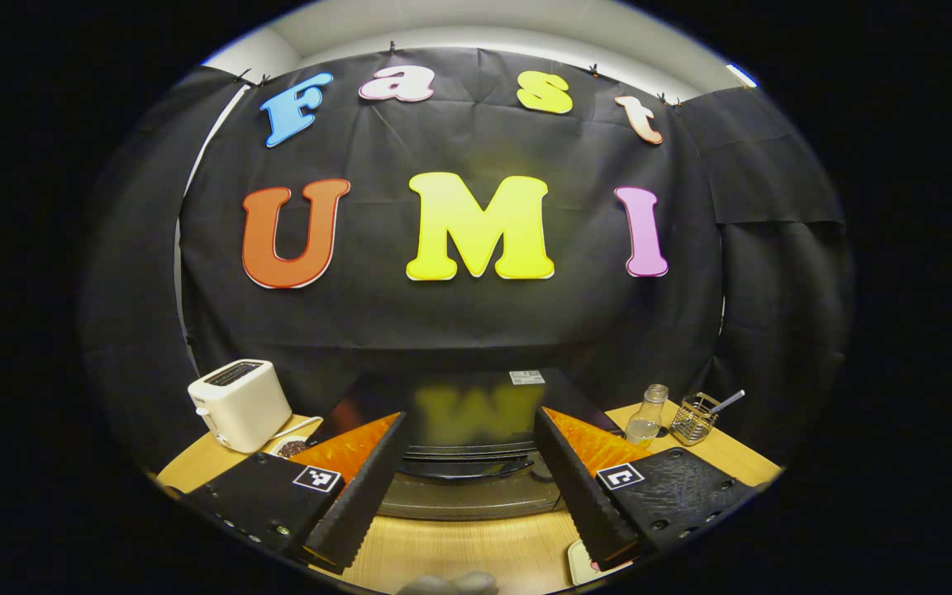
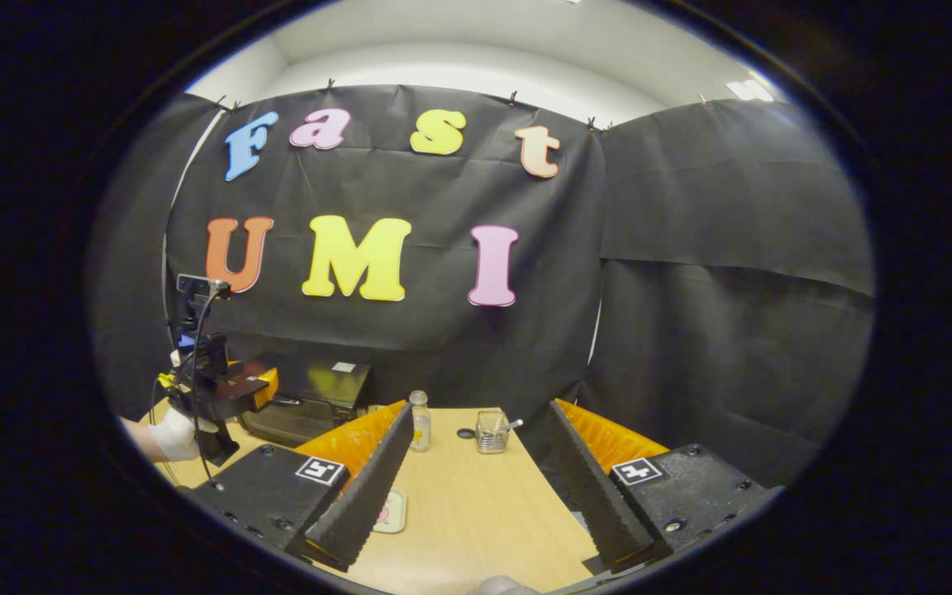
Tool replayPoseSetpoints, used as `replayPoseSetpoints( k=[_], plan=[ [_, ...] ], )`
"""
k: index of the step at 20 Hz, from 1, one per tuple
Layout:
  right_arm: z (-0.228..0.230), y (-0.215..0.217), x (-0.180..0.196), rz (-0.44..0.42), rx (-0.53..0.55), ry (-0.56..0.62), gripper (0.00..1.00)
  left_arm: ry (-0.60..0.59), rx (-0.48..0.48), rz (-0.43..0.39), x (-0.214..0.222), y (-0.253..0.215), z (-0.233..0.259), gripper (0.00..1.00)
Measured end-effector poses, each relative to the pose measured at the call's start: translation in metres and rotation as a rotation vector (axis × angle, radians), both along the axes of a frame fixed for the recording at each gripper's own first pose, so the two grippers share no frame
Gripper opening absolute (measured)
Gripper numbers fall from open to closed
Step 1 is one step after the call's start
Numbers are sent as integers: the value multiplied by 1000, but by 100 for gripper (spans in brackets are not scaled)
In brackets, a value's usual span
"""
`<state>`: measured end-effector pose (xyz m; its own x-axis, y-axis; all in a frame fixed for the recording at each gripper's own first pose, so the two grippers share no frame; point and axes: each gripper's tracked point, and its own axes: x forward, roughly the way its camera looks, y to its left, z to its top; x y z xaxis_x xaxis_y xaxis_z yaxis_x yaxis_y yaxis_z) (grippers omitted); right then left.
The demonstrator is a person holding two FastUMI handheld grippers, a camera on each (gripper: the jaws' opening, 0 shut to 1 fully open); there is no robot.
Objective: Open the electric oven with the left hand, put the food in, and close the electric oven.
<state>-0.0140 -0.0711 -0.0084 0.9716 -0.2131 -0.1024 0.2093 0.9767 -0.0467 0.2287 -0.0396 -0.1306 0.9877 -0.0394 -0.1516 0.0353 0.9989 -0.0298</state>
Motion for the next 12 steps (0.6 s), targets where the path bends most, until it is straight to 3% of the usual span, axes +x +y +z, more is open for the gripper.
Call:
replayPoseSetpoints(
  k=[7, 12],
  plan=[
    [-15, 5, 8, -11, 17, 41, 100, 114, 23, 34, 34, 10, -63, 97],
    [-16, 8, 9, -6, 18, 43, 100, 101, 36, -3, 30, 7, -59, 95]
  ],
)
